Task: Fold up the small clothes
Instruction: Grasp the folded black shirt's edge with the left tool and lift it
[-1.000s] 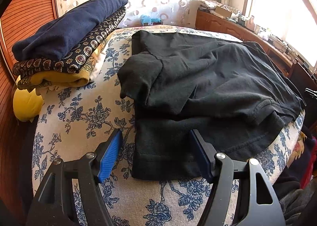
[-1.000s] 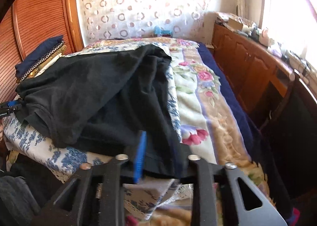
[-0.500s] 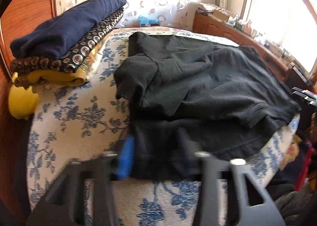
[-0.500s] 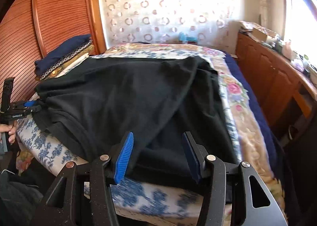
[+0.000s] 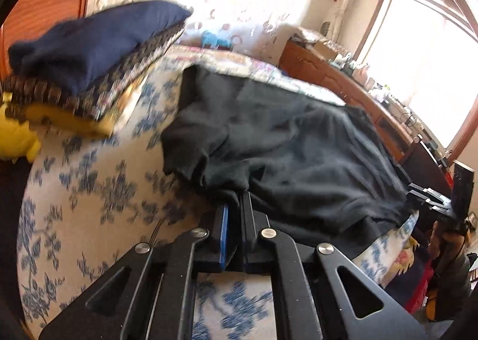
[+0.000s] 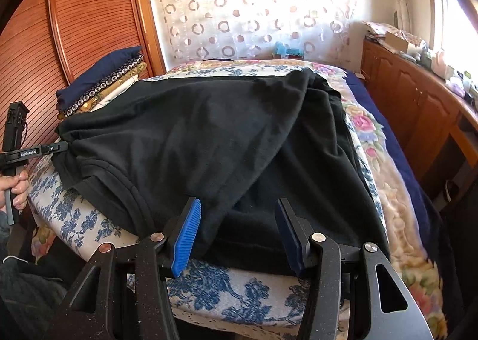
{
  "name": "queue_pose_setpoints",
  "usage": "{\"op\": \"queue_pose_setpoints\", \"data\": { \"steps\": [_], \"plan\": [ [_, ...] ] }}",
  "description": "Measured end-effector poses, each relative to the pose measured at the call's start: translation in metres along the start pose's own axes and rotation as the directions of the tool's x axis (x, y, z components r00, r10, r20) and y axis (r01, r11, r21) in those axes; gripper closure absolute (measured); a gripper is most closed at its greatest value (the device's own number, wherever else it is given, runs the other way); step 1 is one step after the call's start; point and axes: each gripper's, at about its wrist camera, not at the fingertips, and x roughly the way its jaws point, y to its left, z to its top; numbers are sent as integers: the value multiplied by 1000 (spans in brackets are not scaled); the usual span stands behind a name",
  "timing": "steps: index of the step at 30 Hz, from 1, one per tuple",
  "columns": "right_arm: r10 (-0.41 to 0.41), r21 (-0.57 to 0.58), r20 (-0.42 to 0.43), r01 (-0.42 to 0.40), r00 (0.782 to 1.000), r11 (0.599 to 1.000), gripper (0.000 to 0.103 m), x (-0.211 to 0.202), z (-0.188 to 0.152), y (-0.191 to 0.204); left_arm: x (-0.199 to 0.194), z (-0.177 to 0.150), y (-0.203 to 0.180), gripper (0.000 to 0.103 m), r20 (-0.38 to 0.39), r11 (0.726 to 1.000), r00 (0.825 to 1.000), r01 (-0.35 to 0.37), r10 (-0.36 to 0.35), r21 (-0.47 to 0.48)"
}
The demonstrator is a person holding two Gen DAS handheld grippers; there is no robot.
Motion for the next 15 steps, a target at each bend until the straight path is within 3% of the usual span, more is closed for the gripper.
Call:
{"op": "queue_pose_setpoints", "data": {
  "steps": [4,8,12,15],
  "plan": [
    [0,23,14,0,1000,1000,49,-5,-2,-4,-6,34,-37,96,35,996,997,62,-64,68],
    [-3,45,35,2,999,999,49,-13,-5,-12,7,72,-98,96,20,973,986,163,-168,165],
    [-15,65,61,11,998,998,49,-24,-11,-21,32,93,-178,96,-41,924,967,252,-251,286],
    [-28,89,75,22,997,996,49,-33,-19,-35,55,97,-242,96,-121,871,937,349,-327,347]
  ]
}}
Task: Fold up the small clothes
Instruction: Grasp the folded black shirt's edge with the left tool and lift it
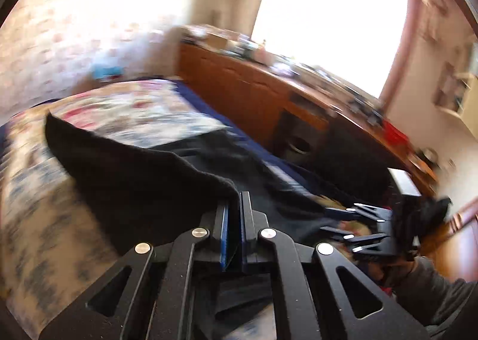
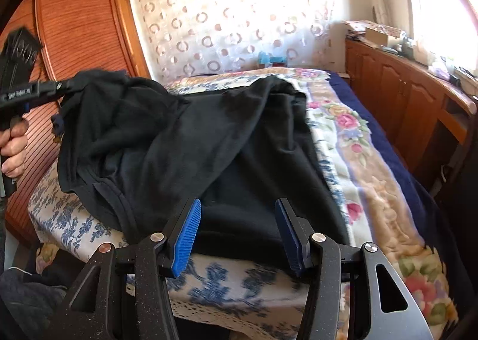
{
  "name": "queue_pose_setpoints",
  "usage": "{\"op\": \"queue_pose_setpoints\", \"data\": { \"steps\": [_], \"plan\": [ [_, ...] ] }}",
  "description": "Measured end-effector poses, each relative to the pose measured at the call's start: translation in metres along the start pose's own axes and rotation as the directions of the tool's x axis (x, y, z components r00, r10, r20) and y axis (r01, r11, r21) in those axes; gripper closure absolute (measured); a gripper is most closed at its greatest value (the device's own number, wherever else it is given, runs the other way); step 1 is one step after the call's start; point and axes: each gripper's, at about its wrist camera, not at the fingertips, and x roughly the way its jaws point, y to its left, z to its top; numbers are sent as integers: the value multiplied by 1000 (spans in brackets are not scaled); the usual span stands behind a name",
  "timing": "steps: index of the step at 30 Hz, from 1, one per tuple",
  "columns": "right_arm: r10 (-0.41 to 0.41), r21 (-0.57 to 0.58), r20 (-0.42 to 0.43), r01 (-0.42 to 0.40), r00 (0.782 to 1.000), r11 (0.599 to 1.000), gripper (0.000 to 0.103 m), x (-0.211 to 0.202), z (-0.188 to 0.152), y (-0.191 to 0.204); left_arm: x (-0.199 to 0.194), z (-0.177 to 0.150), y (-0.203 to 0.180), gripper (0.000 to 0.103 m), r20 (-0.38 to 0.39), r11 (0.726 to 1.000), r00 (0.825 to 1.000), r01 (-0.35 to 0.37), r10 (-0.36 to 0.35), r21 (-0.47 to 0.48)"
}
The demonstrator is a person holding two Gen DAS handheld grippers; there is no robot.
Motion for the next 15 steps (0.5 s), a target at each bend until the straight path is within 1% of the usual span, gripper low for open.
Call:
{"op": "queue_pose_setpoints", "data": {
  "steps": [2,5,8,9,10,11,12,13,15],
  "plan": [
    [-13,22,7,13,1000,1000,49,-6,-4,-10,26,14,-33,96,-37,996,997,73,-72,42],
    [-18,58,14,17,1000,998,49,-16,-7,-25,39,26,-66,96,-50,989,993,107,-103,99],
    [-22,68,12,22,1000,997,49,-20,-9,-33,38,31,-81,96,-40,985,991,133,-129,113],
    [-27,67,16,26,999,997,49,-21,-9,-33,40,33,-81,96,-44,985,990,136,-132,110],
    [-30,66,20,29,999,997,49,-24,-10,-33,43,34,-81,93,-64,985,989,137,-131,108],
    [-32,68,21,30,999,997,49,-24,-10,-34,45,33,-80,90,-83,985,988,135,-126,110],
    [-30,73,24,29,999,997,49,-24,-11,-34,50,34,-77,82,-95,985,988,129,-119,116],
    [-27,78,24,25,999,997,49,-24,-11,-34,50,32,-75,71,-96,985,990,118,-106,127],
    [-25,83,25,23,999,996,49,-23,-11,-34,43,26,-70,58,-80,986,994,88,-77,143]
  ]
}}
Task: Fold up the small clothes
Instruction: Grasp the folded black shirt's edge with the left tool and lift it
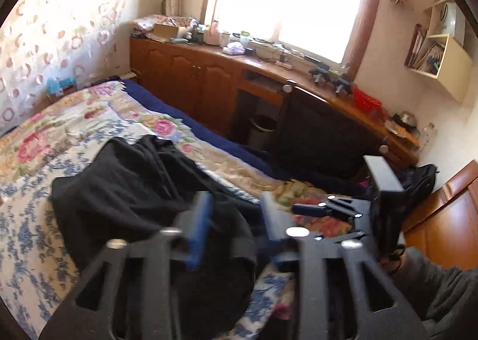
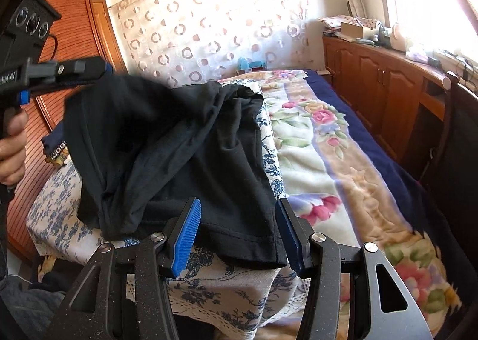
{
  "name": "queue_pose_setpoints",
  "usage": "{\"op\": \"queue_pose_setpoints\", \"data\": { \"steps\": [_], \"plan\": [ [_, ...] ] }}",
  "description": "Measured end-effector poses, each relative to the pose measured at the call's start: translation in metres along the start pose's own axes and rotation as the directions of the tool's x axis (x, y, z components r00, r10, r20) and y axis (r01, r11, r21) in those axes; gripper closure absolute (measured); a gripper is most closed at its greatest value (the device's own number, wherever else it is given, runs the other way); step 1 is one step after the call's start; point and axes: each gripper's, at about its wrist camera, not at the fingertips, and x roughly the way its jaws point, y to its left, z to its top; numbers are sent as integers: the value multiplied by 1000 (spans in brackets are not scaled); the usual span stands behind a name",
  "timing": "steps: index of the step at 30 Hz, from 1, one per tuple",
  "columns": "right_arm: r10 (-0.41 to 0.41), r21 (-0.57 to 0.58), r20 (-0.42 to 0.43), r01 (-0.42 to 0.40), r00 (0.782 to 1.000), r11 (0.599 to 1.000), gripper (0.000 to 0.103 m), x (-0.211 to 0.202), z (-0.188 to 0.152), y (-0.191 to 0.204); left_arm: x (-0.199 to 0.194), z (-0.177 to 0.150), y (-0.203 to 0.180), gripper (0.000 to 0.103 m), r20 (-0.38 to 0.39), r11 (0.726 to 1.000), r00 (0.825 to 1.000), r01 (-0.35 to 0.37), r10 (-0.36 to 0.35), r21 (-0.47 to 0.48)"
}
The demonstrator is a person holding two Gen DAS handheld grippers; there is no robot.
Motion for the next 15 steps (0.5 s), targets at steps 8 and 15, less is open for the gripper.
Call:
{"op": "queue_pose_setpoints", "data": {
  "steps": [8,15],
  "plan": [
    [23,-31,-1,-23,1000,999,49,12,16,13,-20,-36,48,27,-20,989,990,-140,140,-42],
    [74,-120,3,-73,997,990,49,49,79,33,-21,-71,95,27,-76,967,971,-234,227,-104]
  ]
}}
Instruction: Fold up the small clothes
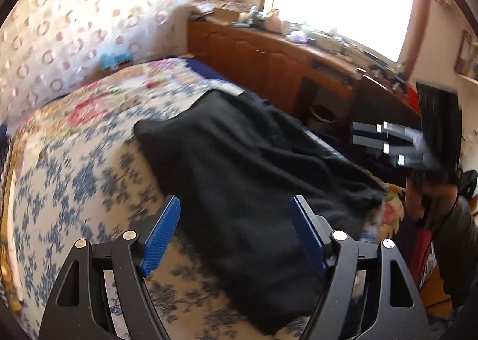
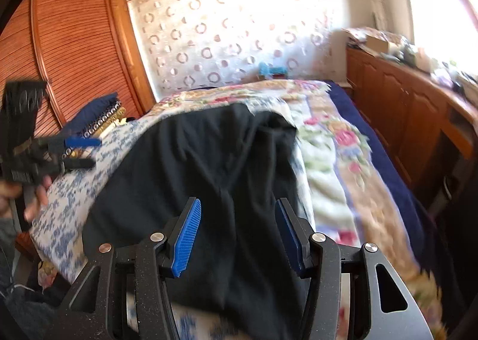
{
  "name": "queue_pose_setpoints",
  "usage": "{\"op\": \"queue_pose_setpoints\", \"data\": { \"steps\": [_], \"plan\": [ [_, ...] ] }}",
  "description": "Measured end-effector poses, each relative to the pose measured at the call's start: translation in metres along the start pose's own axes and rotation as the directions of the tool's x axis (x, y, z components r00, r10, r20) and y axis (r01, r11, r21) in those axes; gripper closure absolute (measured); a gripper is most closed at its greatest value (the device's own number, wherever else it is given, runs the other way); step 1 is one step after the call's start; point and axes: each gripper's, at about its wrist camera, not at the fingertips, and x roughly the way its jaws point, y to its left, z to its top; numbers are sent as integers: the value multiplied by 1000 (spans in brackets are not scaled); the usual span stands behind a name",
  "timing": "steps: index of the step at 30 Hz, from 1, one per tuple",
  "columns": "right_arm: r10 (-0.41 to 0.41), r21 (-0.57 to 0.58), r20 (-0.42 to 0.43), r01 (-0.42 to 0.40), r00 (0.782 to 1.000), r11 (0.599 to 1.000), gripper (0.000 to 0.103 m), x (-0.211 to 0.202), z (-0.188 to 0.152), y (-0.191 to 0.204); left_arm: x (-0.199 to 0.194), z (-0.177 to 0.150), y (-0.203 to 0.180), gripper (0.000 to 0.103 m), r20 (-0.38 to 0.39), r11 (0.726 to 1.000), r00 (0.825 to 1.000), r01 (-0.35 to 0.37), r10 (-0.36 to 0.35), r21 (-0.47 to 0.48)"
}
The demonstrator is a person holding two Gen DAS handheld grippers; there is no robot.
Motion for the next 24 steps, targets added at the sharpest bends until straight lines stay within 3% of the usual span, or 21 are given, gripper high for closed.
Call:
{"op": "queue_pose_setpoints", "data": {
  "steps": [6,14,21,22,23,24],
  "plan": [
    [0,-75,-34,-3,999,997,49,65,55,6,6,-10,24,27,11,997,997,-70,71,-44],
    [14,13,-158,-12,987,1000,49,171,97,-6,12,-20,43,27,17,993,995,-97,99,-69],
    [6,29,-222,1,975,1000,49,205,113,-4,14,-32,48,27,5,992,995,-101,101,-75],
    [8,12,-210,-6,978,1000,59,198,113,0,14,-33,48,27,4,992,995,-103,103,-73],
    [23,-9,-201,-26,979,1000,83,195,115,5,14,-35,47,27,2,992,994,-105,106,-71],
    [23,-33,-192,-30,981,999,94,190,115,8,15,-36,48,27,1,992,994,-106,106,-69]
  ]
}}
